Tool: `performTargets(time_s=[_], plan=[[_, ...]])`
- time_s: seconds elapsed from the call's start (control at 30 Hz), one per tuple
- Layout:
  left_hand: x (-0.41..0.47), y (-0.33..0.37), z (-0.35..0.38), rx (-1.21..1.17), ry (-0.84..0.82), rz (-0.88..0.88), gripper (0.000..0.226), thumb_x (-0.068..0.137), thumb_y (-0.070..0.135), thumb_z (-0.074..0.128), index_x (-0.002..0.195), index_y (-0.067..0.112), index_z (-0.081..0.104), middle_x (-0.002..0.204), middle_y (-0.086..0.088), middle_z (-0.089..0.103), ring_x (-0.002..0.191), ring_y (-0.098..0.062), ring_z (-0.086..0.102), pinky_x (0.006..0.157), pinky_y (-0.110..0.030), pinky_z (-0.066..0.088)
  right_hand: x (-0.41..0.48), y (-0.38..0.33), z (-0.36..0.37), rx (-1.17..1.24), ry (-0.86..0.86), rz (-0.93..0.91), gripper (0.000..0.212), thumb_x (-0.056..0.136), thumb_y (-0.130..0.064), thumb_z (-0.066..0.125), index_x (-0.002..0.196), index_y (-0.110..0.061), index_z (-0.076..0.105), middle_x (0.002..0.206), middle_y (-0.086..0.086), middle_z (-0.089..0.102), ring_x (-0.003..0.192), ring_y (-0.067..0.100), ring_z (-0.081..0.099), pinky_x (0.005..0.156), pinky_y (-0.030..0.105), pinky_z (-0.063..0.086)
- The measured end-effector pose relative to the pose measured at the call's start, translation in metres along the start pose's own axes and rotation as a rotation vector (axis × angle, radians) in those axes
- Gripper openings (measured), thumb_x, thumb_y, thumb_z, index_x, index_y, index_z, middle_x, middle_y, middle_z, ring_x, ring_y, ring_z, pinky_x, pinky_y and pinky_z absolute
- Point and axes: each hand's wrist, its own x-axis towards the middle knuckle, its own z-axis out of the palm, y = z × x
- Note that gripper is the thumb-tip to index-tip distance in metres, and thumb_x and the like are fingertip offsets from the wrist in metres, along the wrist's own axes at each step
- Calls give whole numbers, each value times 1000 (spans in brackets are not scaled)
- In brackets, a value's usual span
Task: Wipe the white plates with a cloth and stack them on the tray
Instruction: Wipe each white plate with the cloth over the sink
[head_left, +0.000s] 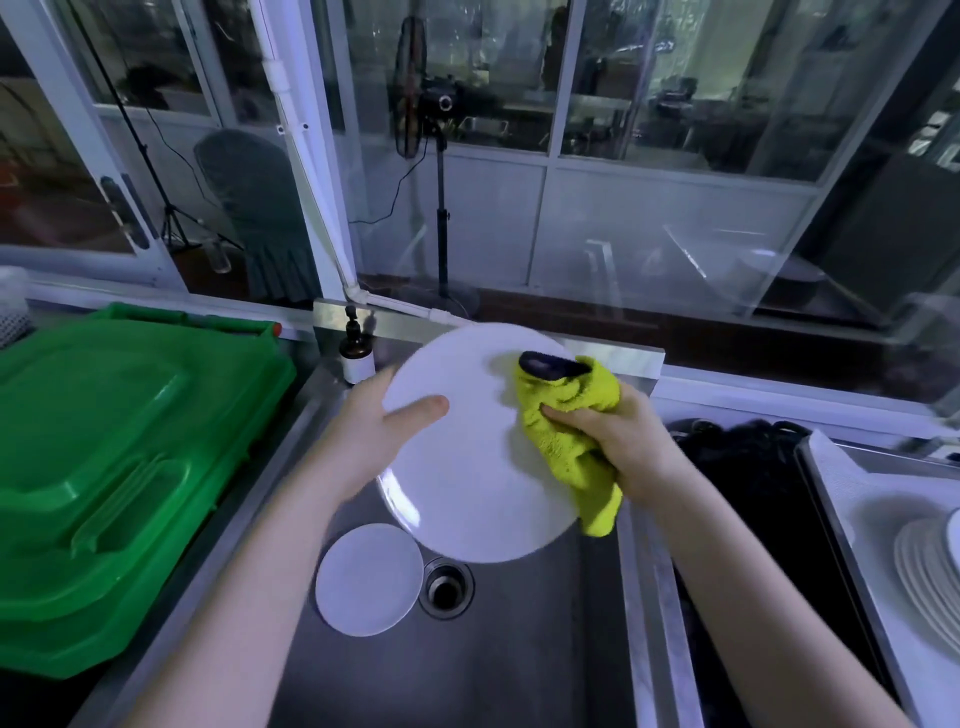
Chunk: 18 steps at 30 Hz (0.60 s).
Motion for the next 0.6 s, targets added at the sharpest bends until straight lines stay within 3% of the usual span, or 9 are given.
performTargets(time_s=[0.1,0.17,0.23,0.3,0.37,0.43,0.5,0.53,0.6], plan=[[11,14,-7,316,-180,5,27,80,41,81,104,48,71,98,26,74,90,6,68,80,-20,54,10,-13,0,-393,-176,-80,24,77,-4,80,99,-8,71,85,2,74,78,14,69,72,29,56],[16,18,-4,379,-143,31,22,83,34,82,103,34,74,91,16,75,86,-1,66,77,-21,49,11,-10,4,-415,-163,-96,21,79,-3,79,97,-4,70,83,4,72,76,17,66,75,35,56],[14,16,0,341,88,88,15,84,23,81,97,24,74,82,11,71,80,-6,63,72,-16,45,8,-2,8,-357,-38,-109,17,79,-1,77,94,-5,70,78,4,71,72,19,66,72,38,56],[2,7,3,277,445,136,19,87,17,77,104,22,72,89,10,72,86,-7,68,77,-9,47,0,10,15,-176,135,-96,13,78,0,75,88,-7,68,70,4,69,60,20,62,59,37,56],[-13,-3,12,165,621,56,9,92,23,71,101,21,68,88,3,75,84,-15,73,85,-24,55,-10,21,25,-67,281,-104,13,78,1,68,82,-11,63,61,3,63,50,21,54,45,32,49],[-22,-4,30,-90,473,-194,14,97,34,65,104,22,65,91,-1,76,86,-19,75,86,-38,59,-20,33,37,-213,343,-120,17,79,-6,63,85,-22,62,60,-2,64,50,22,54,44,28,45],[-20,2,46,-382,338,-420,30,96,45,63,107,17,64,102,-9,75,95,-22,74,89,-37,58,-35,41,50,-527,343,-262,37,75,-7,63,99,-35,65,77,-8,71,63,16,61,52,28,48],[-16,6,50,-480,311,-481,37,94,49,63,101,13,64,101,-12,73,95,-25,72,89,-37,57,-43,45,57,-691,335,-411,49,68,-3,62,104,-36,67,88,-9,72,73,15,63,58,28,50],[-12,11,56,-525,303,-535,47,89,53,68,92,7,62,91,-16,66,87,-27,64,83,-38,51,-57,52,68,-931,307,-657,65,50,3,59,111,-19,72,104,0,73,86,20,67,58,28,49]])
